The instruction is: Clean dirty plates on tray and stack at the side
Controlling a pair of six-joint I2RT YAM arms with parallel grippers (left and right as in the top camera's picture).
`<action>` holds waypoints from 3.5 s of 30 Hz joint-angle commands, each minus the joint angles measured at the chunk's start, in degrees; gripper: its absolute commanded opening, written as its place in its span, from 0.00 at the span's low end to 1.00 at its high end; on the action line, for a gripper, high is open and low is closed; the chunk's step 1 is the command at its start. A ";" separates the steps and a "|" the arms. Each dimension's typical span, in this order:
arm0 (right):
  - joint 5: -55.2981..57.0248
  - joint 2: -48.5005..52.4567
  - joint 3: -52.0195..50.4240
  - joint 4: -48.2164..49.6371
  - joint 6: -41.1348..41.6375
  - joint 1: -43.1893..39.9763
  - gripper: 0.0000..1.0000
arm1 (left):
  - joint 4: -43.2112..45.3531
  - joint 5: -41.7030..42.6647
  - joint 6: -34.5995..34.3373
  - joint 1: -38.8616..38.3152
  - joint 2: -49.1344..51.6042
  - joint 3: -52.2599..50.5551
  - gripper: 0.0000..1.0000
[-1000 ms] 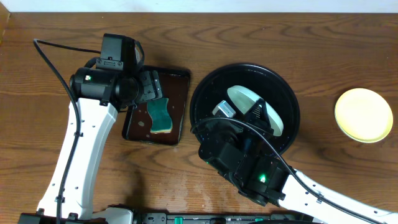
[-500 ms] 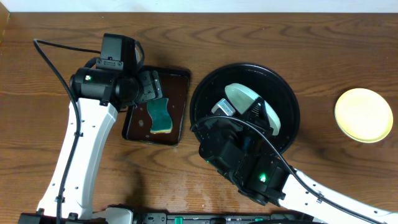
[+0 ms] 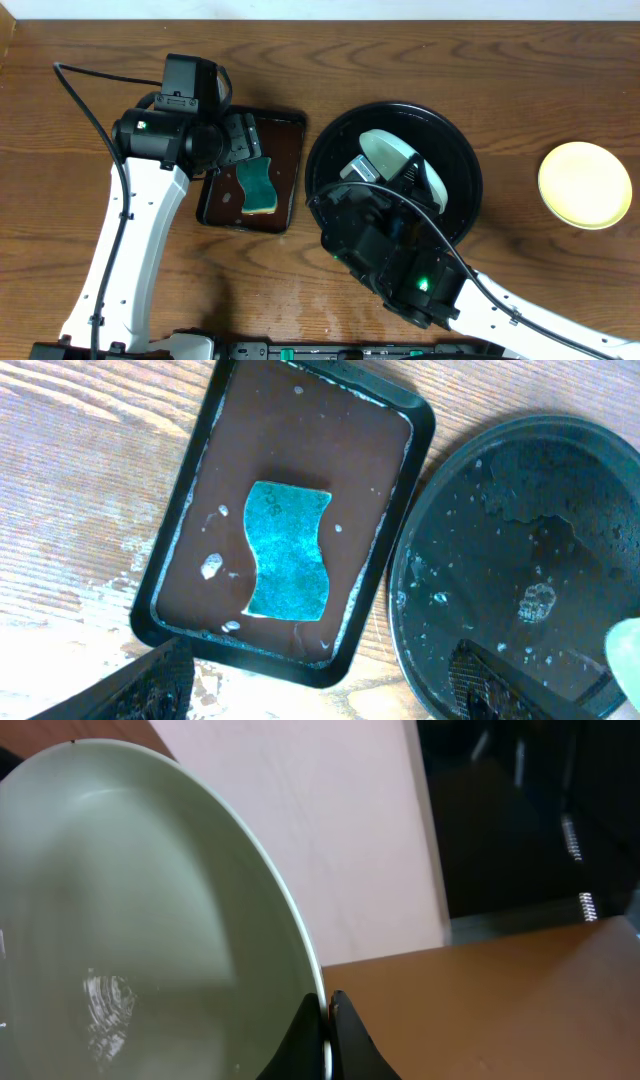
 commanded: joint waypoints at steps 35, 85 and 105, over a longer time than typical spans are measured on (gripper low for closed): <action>-63.73 -2.51 0.37 -19.02 63.39 -54.53 0.01 | -0.17 0.13 0.59 0.26 -0.04 0.66 0.82; -94.03 -11.45 0.63 -13.38 46.93 -83.89 0.59 | -0.15 0.15 0.59 0.26 -0.04 0.66 0.82; -103.67 -28.55 0.63 -20.79 43.63 -53.88 0.99 | -0.15 0.13 0.59 0.26 -0.04 0.66 0.82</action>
